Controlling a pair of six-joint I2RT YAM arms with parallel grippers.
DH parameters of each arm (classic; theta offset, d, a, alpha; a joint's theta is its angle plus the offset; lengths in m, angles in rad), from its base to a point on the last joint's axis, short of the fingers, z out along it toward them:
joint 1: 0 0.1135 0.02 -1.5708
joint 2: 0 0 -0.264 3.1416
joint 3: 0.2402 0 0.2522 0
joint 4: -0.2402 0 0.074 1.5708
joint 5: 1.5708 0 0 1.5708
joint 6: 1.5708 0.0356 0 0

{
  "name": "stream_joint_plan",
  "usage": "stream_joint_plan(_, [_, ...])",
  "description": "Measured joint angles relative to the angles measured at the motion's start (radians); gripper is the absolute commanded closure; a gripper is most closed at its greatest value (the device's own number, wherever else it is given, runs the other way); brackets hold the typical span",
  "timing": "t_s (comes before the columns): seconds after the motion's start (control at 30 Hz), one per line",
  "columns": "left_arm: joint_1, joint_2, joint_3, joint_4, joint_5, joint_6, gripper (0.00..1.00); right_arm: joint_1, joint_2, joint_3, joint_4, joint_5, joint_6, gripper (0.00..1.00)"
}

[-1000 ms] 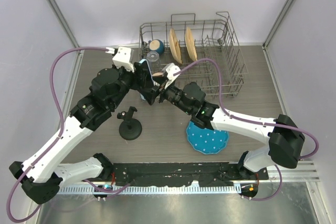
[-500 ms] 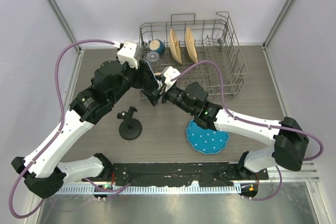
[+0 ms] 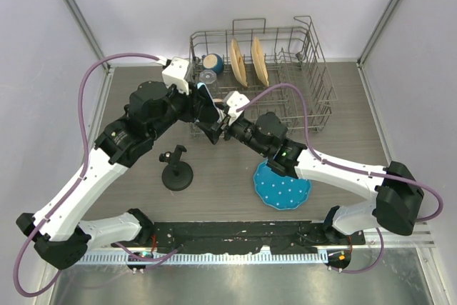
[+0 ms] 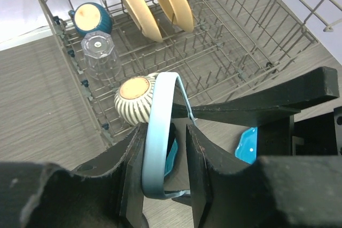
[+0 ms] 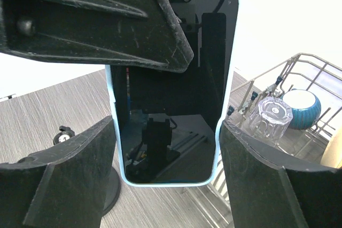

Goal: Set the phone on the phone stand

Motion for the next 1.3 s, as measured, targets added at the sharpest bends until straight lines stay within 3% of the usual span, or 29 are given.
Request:
stream_joint_plan(0.43, [0.004,0.028,0.014,-0.019,0.064,0.0,0.68,-0.043,-0.021,-0.039,0.014,-0.087,0.008,0.99])
stream_joint_plan(0.57, [0.008,0.028,0.014,-0.02,0.072,0.0,0.59,-0.044,-0.021,-0.039,0.014,-0.1,0.007,0.99])
stream_joint_plan(0.7, [0.008,0.031,0.014,-0.02,0.082,0.0,0.57,-0.044,-0.021,-0.039,0.013,-0.112,0.006,0.99])
stream_joint_plan(0.9, [0.011,0.041,0.016,-0.02,0.085,-0.001,0.78,-0.044,-0.021,-0.039,0.009,-0.114,0.004,0.99])
stream_joint_plan(0.97, [0.014,0.041,0.017,-0.021,0.09,-0.004,0.98,-0.044,-0.021,-0.039,0.008,-0.114,0.004,0.99])
stream_joint_plan(1.07, [0.014,0.042,0.018,-0.019,0.092,-0.014,1.0,-0.044,-0.021,-0.039,0.006,-0.109,0.004,0.98])
stream_joint_plan(1.13, [0.014,0.042,0.019,-0.019,0.091,-0.021,1.0,-0.044,-0.021,-0.039,0.007,-0.103,0.004,0.83])
stream_joint_plan(1.17, [0.014,0.043,0.019,-0.018,0.086,-0.021,1.0,-0.044,-0.021,-0.039,0.006,-0.098,0.004,0.61])
stream_joint_plan(1.2, [0.013,0.043,0.019,-0.016,0.081,-0.021,1.0,-0.044,-0.021,-0.039,0.006,-0.09,0.004,0.51])
stream_joint_plan(1.27, [0.012,0.043,0.018,-0.012,0.078,-0.021,1.0,-0.042,-0.021,-0.039,0.007,-0.068,0.004,0.35])
stream_joint_plan(1.3, [0.012,0.04,0.015,-0.007,0.077,-0.021,1.0,-0.039,-0.021,-0.039,0.007,-0.058,0.003,0.34])
